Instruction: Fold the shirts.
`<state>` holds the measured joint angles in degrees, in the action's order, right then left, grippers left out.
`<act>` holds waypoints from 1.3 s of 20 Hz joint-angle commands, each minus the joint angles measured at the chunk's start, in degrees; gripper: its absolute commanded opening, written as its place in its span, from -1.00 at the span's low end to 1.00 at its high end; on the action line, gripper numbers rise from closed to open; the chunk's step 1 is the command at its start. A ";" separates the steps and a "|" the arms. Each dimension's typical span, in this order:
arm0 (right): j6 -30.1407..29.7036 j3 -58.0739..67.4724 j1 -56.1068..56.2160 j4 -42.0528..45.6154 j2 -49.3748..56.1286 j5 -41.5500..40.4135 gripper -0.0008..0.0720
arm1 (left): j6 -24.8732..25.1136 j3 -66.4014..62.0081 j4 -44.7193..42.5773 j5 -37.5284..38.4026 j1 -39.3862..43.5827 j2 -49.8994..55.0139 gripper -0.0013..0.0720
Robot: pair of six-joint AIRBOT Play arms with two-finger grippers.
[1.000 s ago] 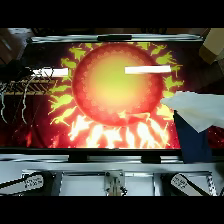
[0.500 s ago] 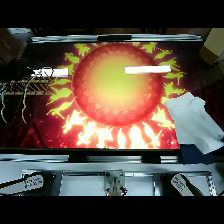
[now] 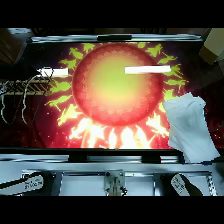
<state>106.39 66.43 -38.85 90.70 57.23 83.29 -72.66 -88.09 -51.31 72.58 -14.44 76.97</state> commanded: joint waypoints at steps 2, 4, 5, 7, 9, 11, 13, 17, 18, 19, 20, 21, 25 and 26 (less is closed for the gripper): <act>-3.72 13.68 17.09 -3.85 0.31 -22.05 0.49 | -7.45 -0.04 -26.77 0.02 10.34 0.31 -0.87; -3.02 14.25 31.58 -1.07 3.28 -24.06 0.49 | -13.40 -0.02 -41.97 2.80 16.76 1.09 -0.87; -2.45 14.25 37.90 0.42 6.34 -21.20 0.49 | -15.80 -0.02 -43.52 4.31 19.21 1.64 -0.87; -1.64 14.25 48.22 0.83 15.19 -12.22 0.49 | -16.61 0.48 -38.84 5.64 22.73 2.38 -0.27; -1.42 14.27 52.92 -1.64 21.86 -7.08 0.49 | -19.91 3.82 -37.33 7.17 25.70 2.01 0.68; -1.01 14.25 55.15 -2.08 24.11 -6.56 0.49 | -23.52 12.04 -37.11 4.90 27.63 0.00 0.70; -1.97 14.27 56.54 -1.64 23.89 -7.15 0.49 | -25.51 19.34 -37.16 0.17 28.96 -2.95 0.69; -3.21 14.27 56.76 -1.68 23.85 -7.19 0.49 | -25.83 21.16 -37.16 -4.07 29.05 -4.13 0.69; -3.21 14.25 56.76 -1.66 23.85 -7.19 0.49 | -25.83 21.16 -37.13 -5.70 29.11 -4.13 0.69; -3.21 14.25 56.76 -1.66 23.85 -7.19 0.49 | -25.83 21.16 -37.13 -6.82 29.11 -4.13 0.69; -3.21 14.25 56.76 -1.68 23.85 -7.19 0.49 | -25.81 21.16 -37.13 -7.08 29.11 -4.11 0.69; -3.21 14.27 56.74 -1.66 23.85 -7.17 0.49 | -25.83 21.16 -37.13 -6.67 29.09 -4.13 0.69; -3.21 14.27 56.76 -1.66 23.85 -7.17 0.49 | -25.79 21.18 -37.16 -3.93 29.09 -4.13 0.69; -3.21 14.25 56.76 -1.68 23.85 -7.19 0.49 | -25.79 21.18 -37.16 -4.02 29.09 -4.13 0.69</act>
<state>103.26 80.64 17.82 89.08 81.03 76.03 -98.37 -67.07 -88.44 68.16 14.61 72.93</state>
